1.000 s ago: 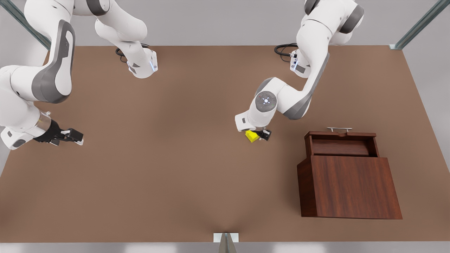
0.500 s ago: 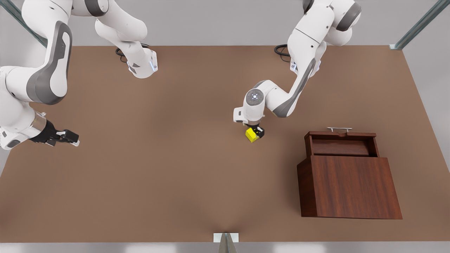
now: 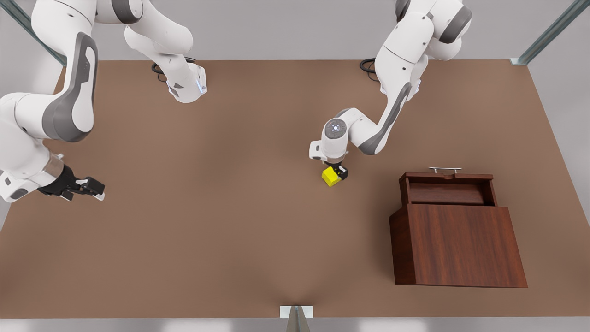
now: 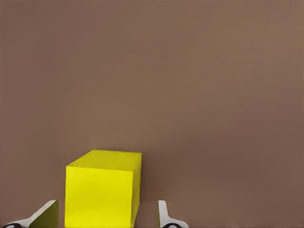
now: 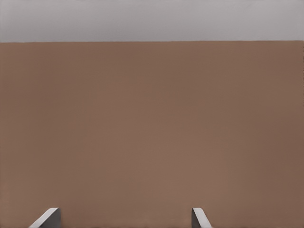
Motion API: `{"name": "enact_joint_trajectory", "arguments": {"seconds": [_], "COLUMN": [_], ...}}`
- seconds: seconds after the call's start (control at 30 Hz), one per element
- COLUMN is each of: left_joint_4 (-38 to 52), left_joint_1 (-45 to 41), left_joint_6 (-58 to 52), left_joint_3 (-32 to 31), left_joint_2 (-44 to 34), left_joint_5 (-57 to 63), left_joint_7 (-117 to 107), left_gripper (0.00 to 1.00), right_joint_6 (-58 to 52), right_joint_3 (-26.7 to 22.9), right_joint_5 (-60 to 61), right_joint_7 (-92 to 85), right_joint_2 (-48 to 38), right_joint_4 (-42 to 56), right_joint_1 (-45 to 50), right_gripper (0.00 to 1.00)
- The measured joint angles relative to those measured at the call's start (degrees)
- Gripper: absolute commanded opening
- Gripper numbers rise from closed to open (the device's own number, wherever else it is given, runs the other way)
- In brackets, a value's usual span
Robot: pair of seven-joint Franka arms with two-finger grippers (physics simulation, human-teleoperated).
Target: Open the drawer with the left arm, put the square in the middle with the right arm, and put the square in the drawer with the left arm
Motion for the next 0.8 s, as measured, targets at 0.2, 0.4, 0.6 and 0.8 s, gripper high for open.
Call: {"name": "enact_joint_trajectory", "arguments": {"seconds": [0.2,0.4,0.6,0.8], "left_joint_4": [0.16,0.34,0.44,0.36], "left_joint_1": [0.08,-0.01,0.0,0.0], "left_joint_6": [0.08,0.96,2.19,2.13], "left_joint_3": [0.34,0.97,1.06,1.06], "left_joint_2": [0.86,2.77,4.5,4.59], "left_joint_5": [0.11,0.31,1.37,1.55], "left_joint_7": [0.06,0.02,-0.86,-1.28], "left_gripper": [1.0,1.0,0.87,0.64], "right_joint_6": [-0.01,0.08,0.08,-0.41], "right_joint_3": [0.0,-0.01,-0.01,-0.27], "right_joint_5": [0.1,0.26,0.18,0.18], "right_joint_7": [0.0,0.0,0.0,0.0], "right_joint_2": [0.0,-0.09,-0.09,-0.58], "right_joint_4": [0.0,0.08,0.06,0.09], "right_joint_1": [0.0,-0.11,-0.02,-0.32], "right_gripper": [1.0,1.0,1.0,1.0]}}
